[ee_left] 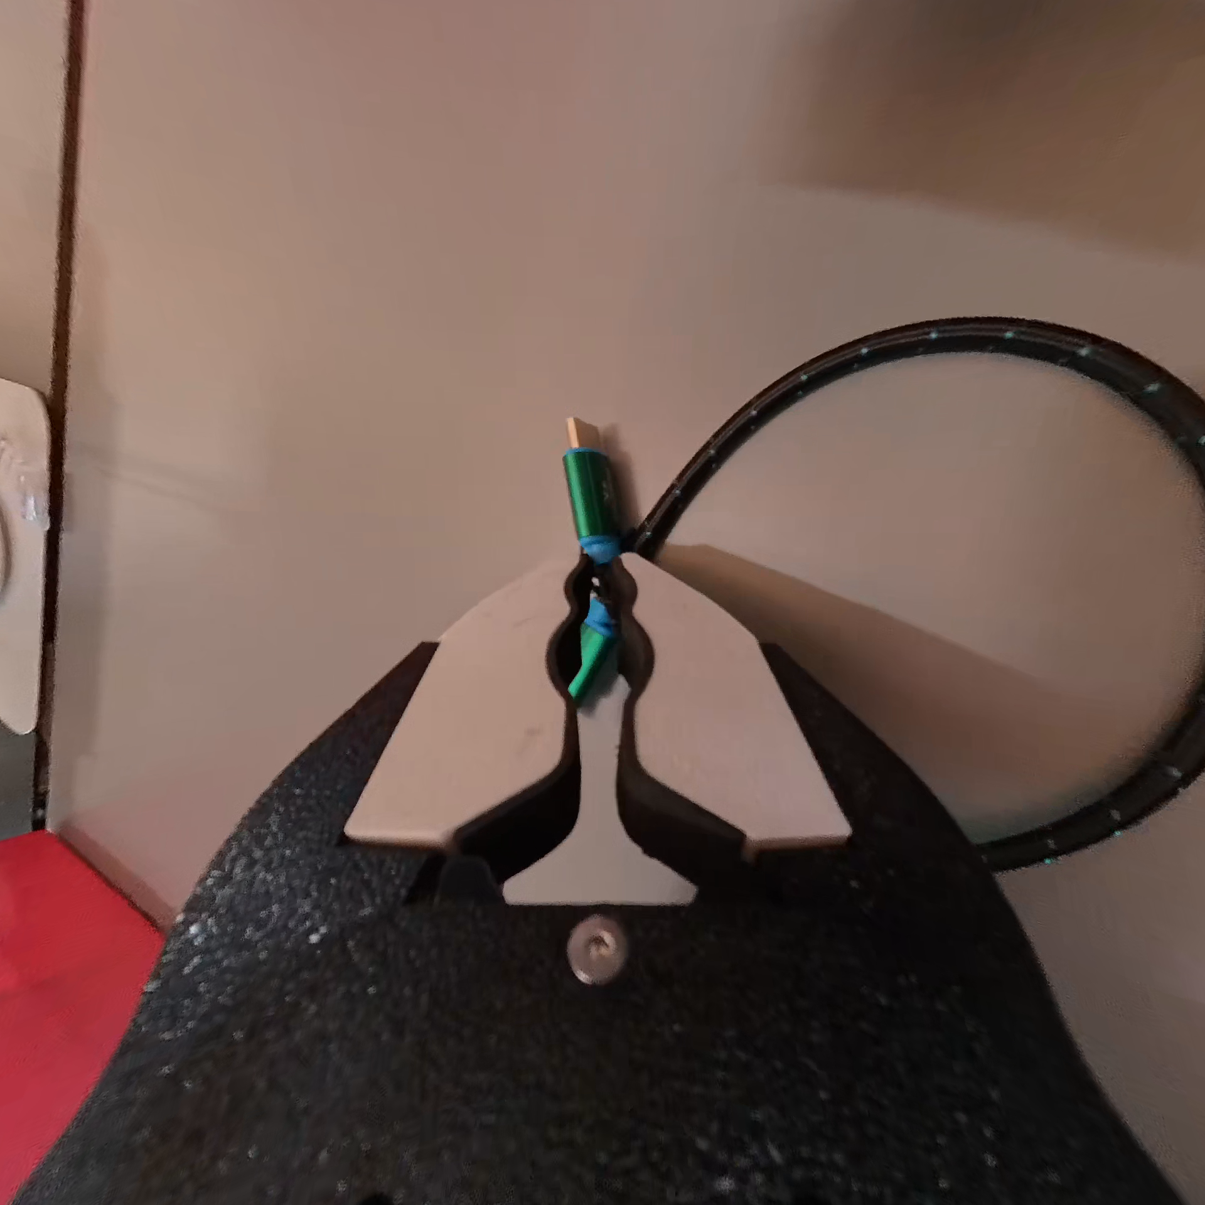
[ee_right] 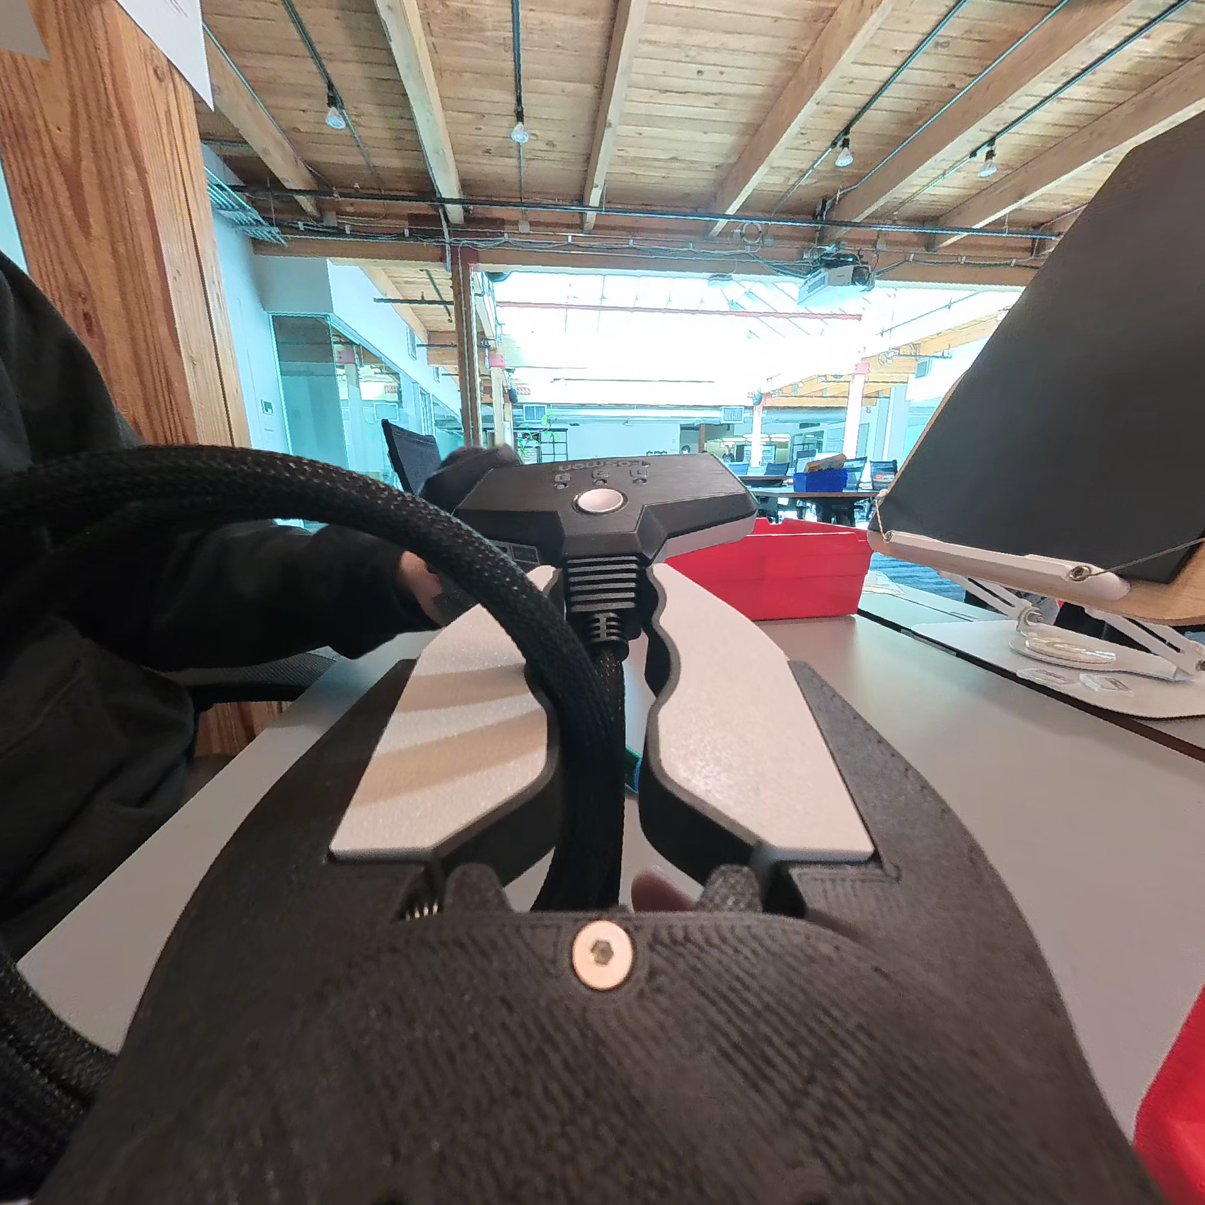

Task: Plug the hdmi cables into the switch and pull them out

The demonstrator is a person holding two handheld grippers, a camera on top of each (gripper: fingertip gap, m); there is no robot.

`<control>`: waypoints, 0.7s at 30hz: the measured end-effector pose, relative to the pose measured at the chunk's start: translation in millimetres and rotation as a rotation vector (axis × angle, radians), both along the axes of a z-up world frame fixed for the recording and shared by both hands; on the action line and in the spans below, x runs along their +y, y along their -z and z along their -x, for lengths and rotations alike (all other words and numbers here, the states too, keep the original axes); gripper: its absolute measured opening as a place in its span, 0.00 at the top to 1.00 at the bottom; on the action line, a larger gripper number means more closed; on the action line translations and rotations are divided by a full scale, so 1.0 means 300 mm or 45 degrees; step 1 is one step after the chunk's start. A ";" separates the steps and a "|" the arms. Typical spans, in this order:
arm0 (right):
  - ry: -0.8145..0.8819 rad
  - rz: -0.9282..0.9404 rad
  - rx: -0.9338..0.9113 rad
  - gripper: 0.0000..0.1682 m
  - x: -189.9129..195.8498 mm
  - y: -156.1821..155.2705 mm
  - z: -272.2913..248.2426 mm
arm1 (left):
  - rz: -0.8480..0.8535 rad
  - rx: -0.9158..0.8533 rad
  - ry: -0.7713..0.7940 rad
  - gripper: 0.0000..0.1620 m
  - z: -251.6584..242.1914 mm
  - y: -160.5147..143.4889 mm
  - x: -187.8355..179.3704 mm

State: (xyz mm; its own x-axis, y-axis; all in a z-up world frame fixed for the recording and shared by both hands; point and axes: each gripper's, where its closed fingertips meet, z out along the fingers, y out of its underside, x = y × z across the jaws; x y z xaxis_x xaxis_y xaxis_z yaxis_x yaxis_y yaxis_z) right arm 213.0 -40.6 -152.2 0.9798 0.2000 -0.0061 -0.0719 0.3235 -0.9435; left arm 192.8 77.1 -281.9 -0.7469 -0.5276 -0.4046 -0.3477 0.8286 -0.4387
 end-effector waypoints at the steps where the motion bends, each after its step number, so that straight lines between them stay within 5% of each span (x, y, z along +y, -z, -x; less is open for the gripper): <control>1: 0.000 0.002 -0.001 0.87 0.001 0.001 0.001 | 0.007 0.006 0.004 0.95 -0.001 0.008 -0.002; 21: 0.014 -0.012 0.008 0.87 -0.010 -0.004 -0.010 | -0.056 -0.109 0.111 0.97 -0.048 -0.011 -0.038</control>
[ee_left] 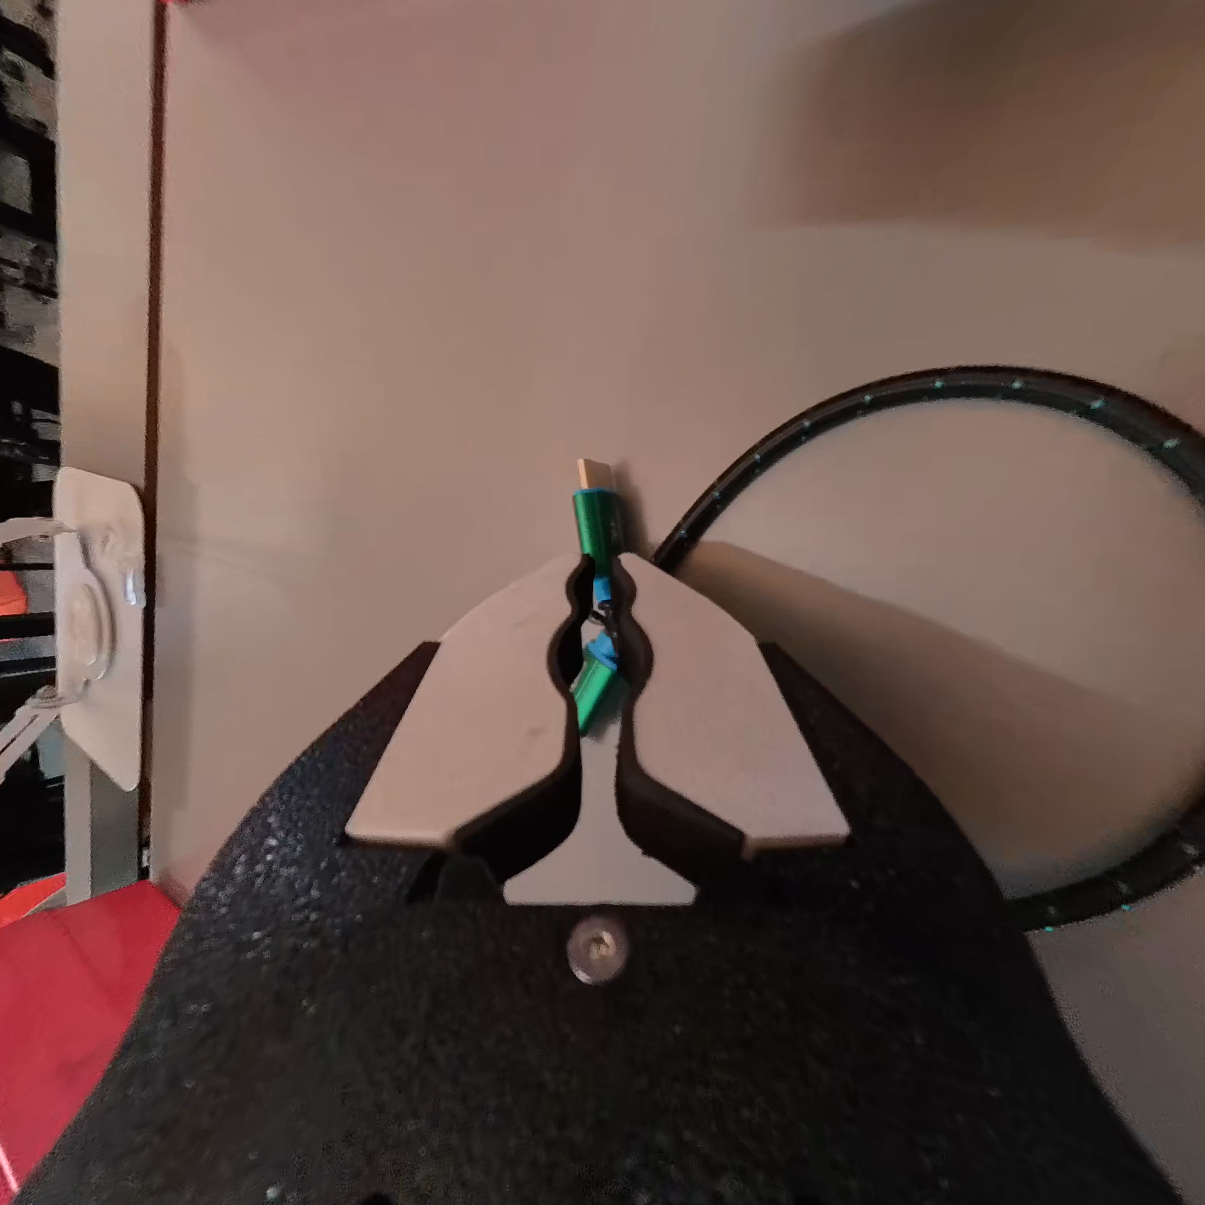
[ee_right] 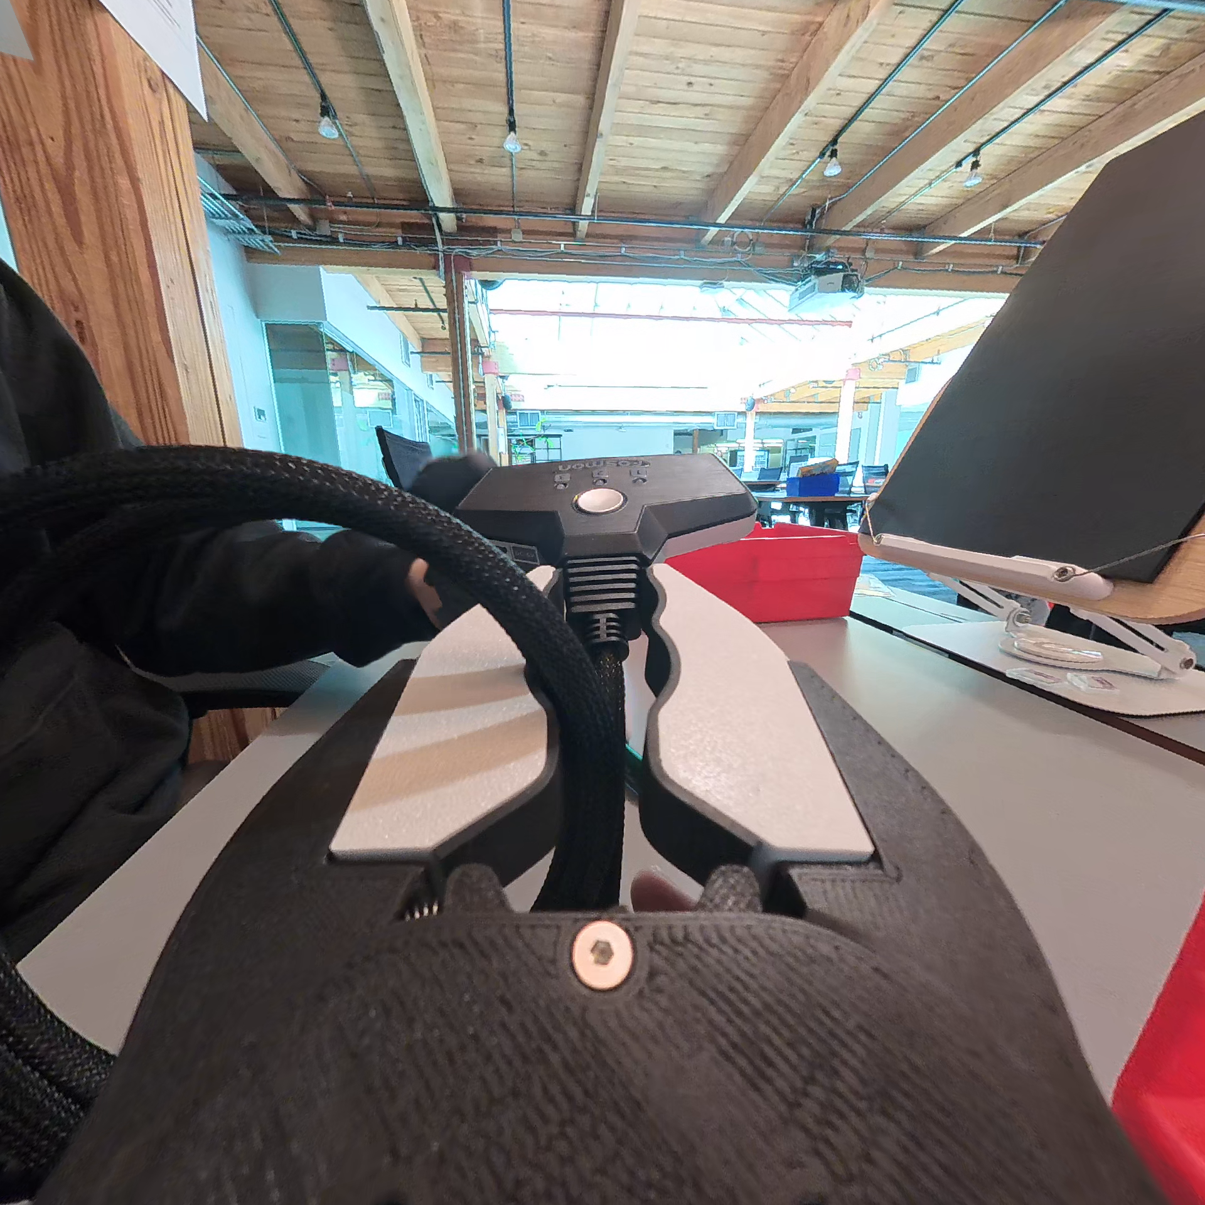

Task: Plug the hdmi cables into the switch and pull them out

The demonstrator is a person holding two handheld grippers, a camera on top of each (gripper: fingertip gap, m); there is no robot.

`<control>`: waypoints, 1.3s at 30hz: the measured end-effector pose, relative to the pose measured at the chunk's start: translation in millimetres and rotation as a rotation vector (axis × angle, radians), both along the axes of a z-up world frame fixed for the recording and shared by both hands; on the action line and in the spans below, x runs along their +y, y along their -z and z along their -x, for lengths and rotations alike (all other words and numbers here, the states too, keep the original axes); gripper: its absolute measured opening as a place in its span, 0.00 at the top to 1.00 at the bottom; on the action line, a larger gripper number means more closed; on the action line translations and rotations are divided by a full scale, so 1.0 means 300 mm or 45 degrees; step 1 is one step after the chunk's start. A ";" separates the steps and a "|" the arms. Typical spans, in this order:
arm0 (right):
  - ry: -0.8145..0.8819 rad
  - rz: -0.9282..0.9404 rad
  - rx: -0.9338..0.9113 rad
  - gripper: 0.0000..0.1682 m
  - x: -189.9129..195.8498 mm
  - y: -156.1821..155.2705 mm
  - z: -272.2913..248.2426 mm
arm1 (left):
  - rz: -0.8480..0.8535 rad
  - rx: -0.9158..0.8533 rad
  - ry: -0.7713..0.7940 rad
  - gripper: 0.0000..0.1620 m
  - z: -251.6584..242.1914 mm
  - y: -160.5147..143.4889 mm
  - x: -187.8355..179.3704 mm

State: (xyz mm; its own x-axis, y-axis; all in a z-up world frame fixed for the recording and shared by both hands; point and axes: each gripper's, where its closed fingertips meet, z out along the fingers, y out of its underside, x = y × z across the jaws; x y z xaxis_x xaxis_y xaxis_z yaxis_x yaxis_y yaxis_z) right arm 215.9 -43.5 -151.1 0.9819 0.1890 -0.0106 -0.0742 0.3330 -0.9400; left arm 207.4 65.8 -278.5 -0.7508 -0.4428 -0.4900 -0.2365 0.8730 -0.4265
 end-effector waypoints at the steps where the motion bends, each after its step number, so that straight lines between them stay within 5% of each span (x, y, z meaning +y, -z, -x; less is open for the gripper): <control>1: 0.000 0.003 -0.003 0.87 0.001 0.001 0.001 | 0.004 0.002 0.005 0.96 -0.004 0.007 -0.002; 16: 0.011 0.009 0.000 0.87 0.001 0.004 -0.002 | -0.105 -0.116 0.117 0.96 -0.015 0.012 -0.010; 29: 0.029 -0.007 0.012 0.87 -0.012 -0.001 -0.013 | -0.078 0.074 0.083 0.92 -0.032 0.035 -0.012; 34: 0.034 -0.020 0.015 0.87 -0.021 -0.008 -0.020 | 0.136 0.087 0.043 0.93 -0.029 0.012 -0.015; 39: 0.047 -0.033 0.023 0.87 -0.031 -0.012 -0.028 | 0.341 0.047 -0.059 0.87 -0.020 -0.113 0.042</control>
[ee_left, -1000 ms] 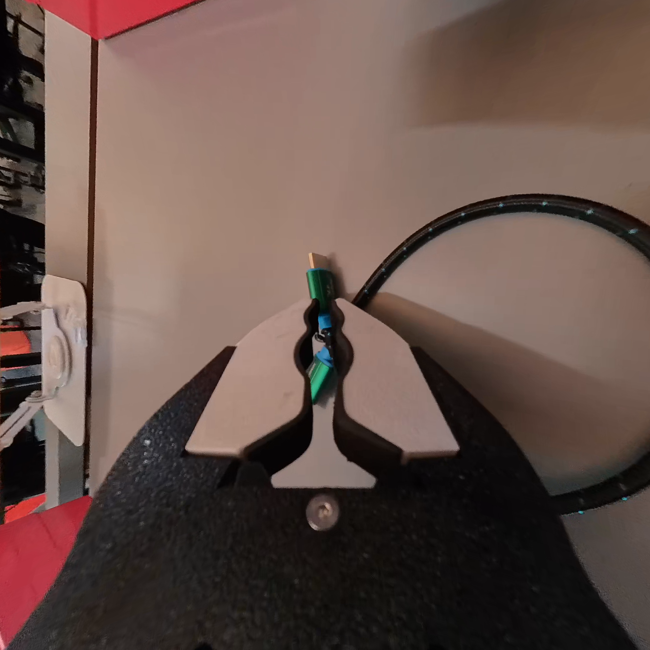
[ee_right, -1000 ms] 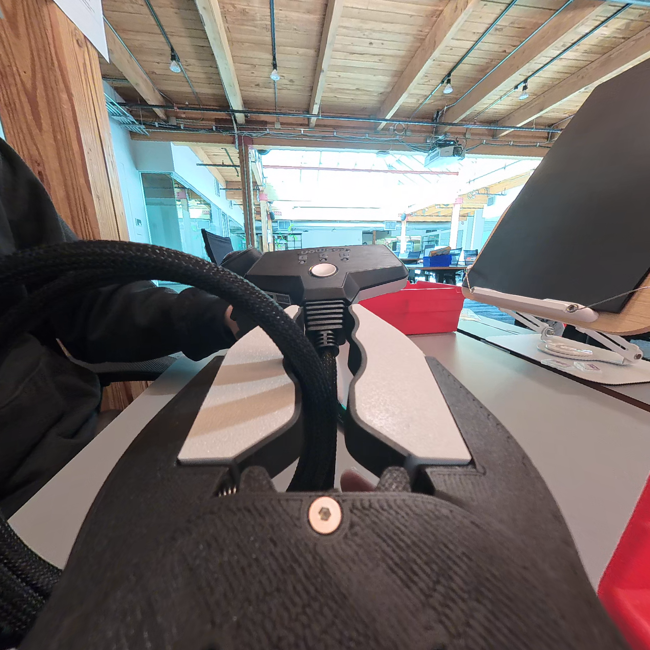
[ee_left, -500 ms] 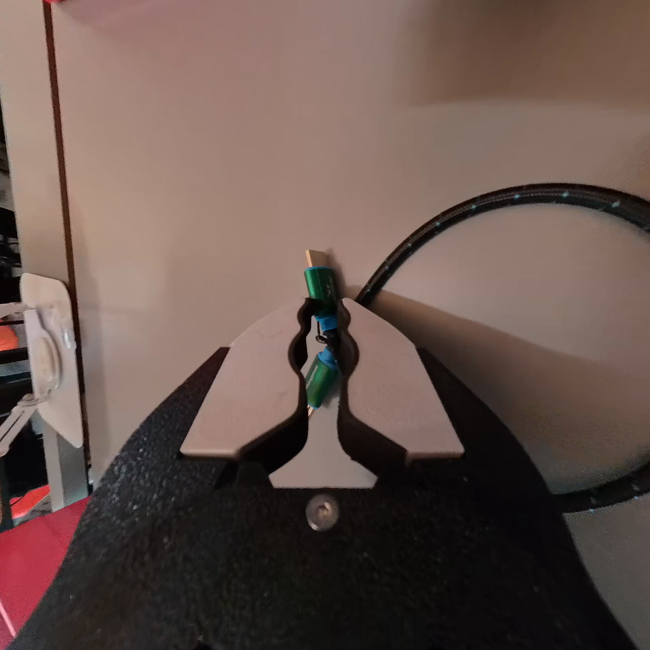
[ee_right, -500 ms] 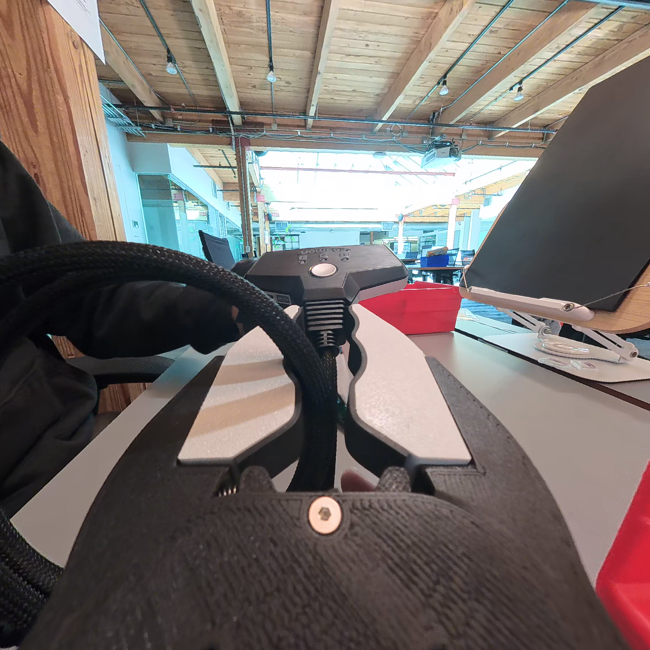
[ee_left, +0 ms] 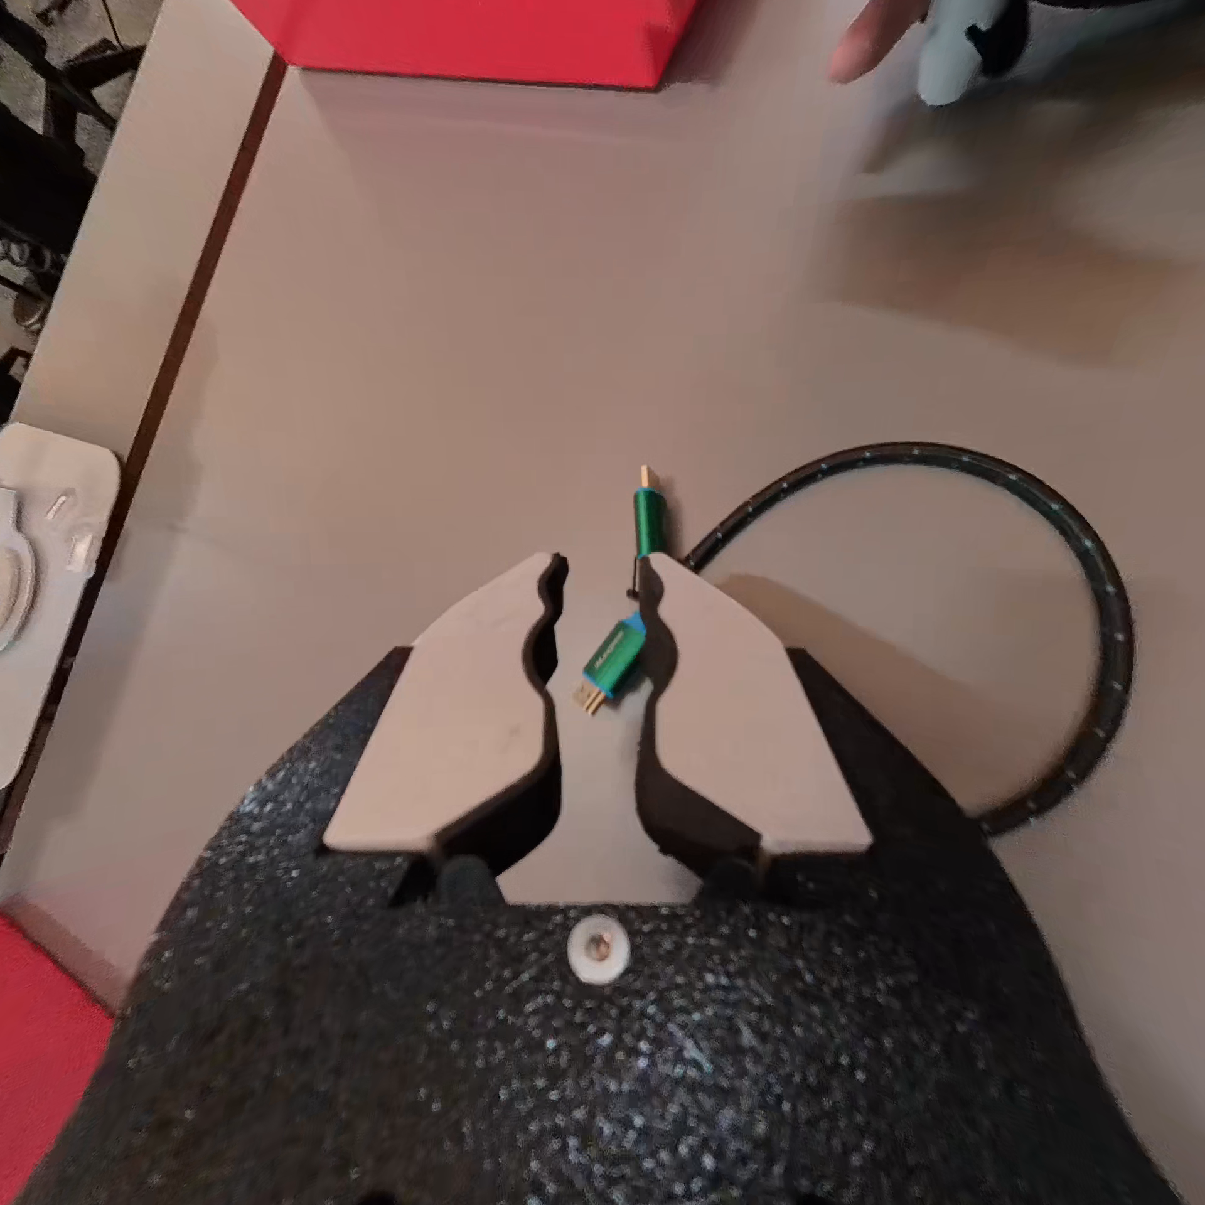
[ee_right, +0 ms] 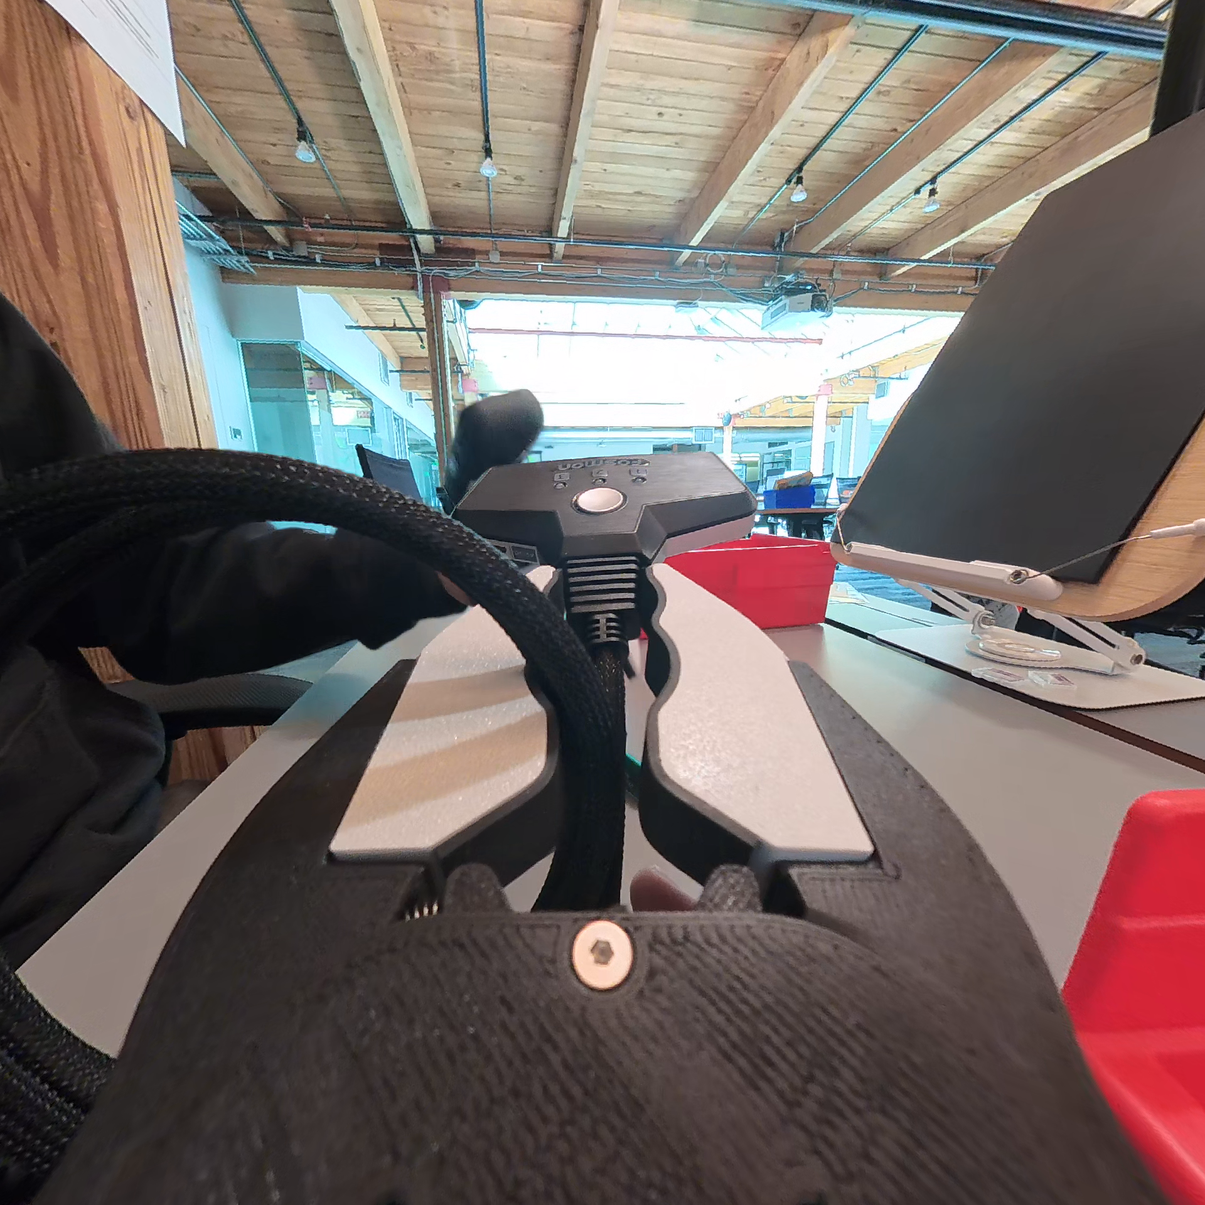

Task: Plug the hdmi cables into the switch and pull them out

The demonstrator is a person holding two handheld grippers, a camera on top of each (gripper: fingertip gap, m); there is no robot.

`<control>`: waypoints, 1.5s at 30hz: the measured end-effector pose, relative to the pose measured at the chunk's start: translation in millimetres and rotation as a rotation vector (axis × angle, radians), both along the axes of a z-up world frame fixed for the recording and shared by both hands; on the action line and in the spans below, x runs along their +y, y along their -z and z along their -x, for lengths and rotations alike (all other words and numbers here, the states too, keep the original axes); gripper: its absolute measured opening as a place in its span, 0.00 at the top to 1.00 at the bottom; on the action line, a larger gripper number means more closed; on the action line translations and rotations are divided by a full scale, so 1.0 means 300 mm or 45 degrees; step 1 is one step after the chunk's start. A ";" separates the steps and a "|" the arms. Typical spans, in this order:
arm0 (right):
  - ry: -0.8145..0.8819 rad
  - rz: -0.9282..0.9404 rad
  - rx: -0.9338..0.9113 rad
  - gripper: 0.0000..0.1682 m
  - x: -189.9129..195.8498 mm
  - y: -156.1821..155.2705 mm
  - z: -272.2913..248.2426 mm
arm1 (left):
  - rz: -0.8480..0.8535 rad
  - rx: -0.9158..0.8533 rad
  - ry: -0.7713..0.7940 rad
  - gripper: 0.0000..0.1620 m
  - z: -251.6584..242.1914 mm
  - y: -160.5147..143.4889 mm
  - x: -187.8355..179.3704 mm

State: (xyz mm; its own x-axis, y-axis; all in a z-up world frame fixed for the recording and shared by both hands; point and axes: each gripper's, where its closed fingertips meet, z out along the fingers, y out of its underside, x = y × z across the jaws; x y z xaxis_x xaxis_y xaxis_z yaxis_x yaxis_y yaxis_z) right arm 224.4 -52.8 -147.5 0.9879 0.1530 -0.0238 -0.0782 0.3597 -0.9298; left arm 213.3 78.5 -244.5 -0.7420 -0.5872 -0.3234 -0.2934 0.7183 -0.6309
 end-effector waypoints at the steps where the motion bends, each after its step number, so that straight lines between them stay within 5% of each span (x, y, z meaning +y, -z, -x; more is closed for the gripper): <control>1: 0.000 -0.001 0.000 0.87 0.000 -0.001 -0.001 | -0.017 -0.003 0.011 0.84 0.016 -0.006 0.004; 7: -0.006 0.003 -0.005 0.87 0.006 0.000 0.003 | -0.294 0.004 0.072 0.81 0.059 0.110 0.008; 15: -0.003 -0.004 -0.001 0.87 0.001 -0.001 0.001 | -0.185 0.137 -0.008 0.94 0.025 0.164 0.007; 22: -0.004 0.004 -0.005 0.87 0.003 0.001 0.002 | -0.237 0.105 0.013 0.95 0.002 0.165 0.013; 26: 0.003 0.003 -0.011 0.87 -0.001 0.000 0.001 | -0.073 0.320 0.028 0.96 0.021 0.161 0.008; 36: -0.082 0.024 -0.088 0.87 0.000 0.009 0.045 | 0.665 0.998 0.337 0.95 0.182 -0.070 -0.073; 45: -0.104 0.067 -0.179 0.87 0.017 0.028 0.078 | 0.678 1.310 0.538 0.95 0.268 -0.233 -0.088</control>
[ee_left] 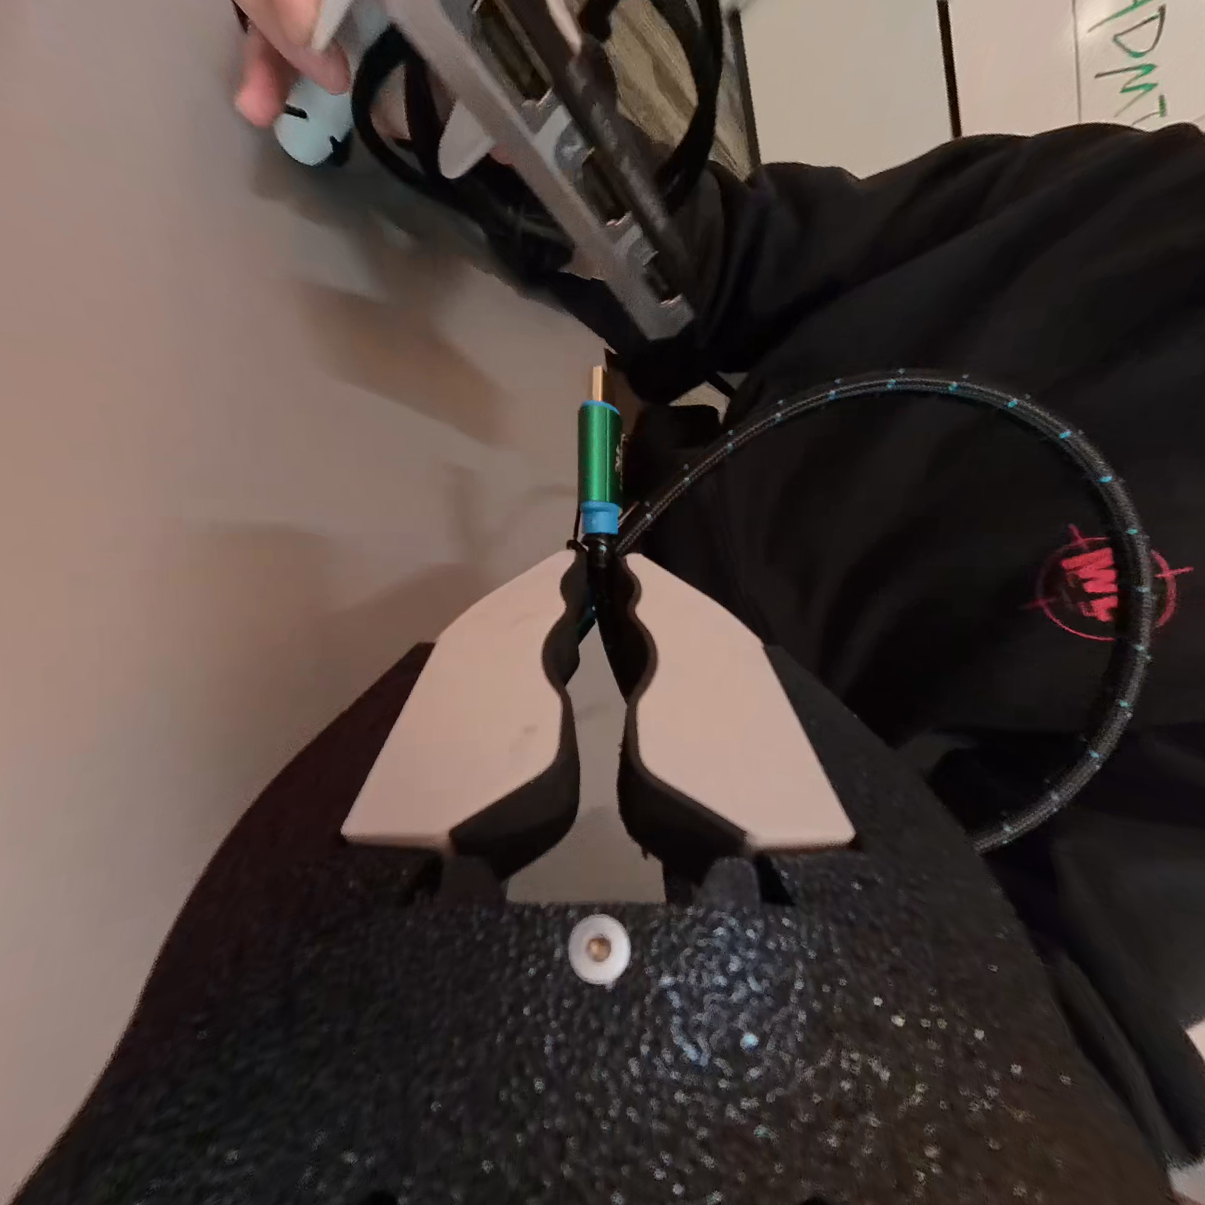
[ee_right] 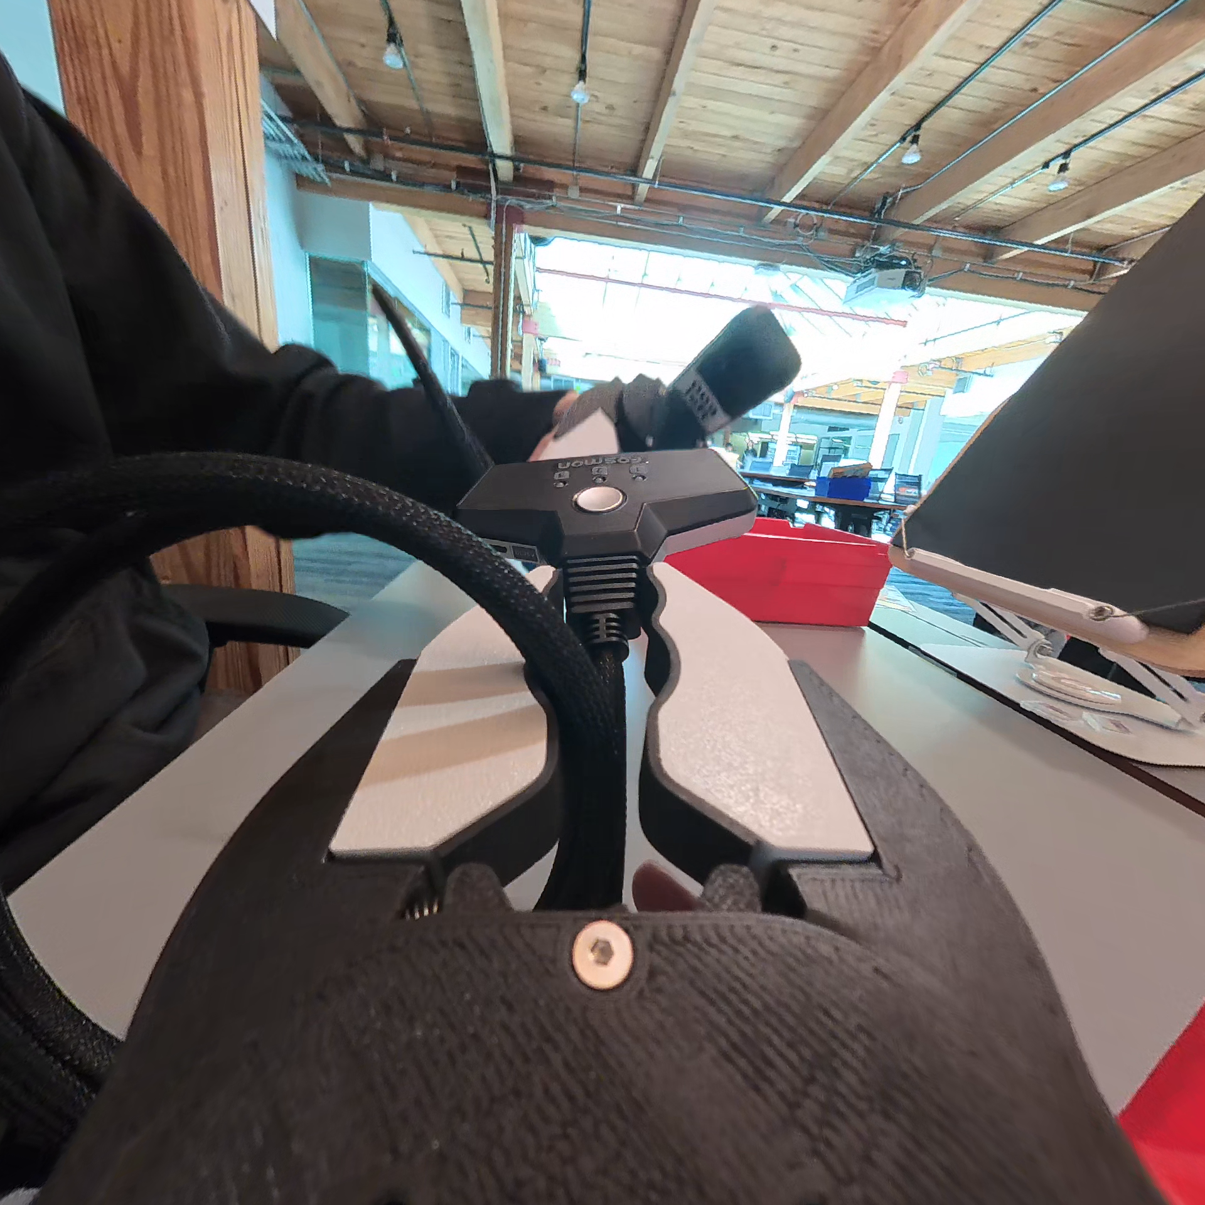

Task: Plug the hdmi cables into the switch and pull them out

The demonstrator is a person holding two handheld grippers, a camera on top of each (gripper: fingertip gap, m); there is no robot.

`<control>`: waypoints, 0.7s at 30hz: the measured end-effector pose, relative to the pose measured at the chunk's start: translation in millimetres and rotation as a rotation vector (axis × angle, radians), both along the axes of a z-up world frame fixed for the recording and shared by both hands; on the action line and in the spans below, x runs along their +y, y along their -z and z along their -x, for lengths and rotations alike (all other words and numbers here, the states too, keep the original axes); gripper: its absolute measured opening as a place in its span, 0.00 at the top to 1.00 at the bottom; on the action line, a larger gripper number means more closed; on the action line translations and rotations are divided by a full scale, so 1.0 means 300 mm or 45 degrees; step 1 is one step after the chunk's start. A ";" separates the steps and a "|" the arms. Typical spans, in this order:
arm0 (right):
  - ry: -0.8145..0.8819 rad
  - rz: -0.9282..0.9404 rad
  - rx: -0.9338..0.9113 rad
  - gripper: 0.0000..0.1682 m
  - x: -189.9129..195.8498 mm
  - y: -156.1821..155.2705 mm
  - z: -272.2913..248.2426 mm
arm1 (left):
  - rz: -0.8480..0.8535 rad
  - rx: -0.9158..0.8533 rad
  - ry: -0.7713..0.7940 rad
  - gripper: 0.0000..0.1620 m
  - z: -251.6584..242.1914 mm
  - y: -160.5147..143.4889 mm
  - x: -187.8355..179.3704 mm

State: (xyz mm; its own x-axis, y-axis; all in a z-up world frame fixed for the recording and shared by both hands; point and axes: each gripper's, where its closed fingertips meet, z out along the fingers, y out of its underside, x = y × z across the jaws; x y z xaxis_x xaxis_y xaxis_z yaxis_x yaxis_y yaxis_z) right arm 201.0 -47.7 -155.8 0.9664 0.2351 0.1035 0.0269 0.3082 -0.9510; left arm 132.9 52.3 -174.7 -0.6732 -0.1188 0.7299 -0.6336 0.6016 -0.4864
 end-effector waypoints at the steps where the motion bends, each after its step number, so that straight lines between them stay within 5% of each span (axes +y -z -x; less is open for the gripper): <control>1: 0.009 0.011 -0.016 0.87 0.003 0.004 0.001 | -0.002 0.025 0.018 0.95 0.003 -0.015 0.003; 21: 0.045 0.177 -0.229 0.87 0.067 0.032 0.052 | -0.205 0.149 0.108 0.96 0.032 -0.031 0.050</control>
State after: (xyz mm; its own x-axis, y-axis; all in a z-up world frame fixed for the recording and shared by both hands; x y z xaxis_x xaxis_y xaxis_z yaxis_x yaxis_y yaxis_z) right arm 185.6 -27.5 -165.4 0.9433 0.2253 0.2438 0.2083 0.1701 -0.9632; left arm 123.3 67.1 -165.3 -0.5973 -0.1867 0.7800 -0.6240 0.7192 -0.3057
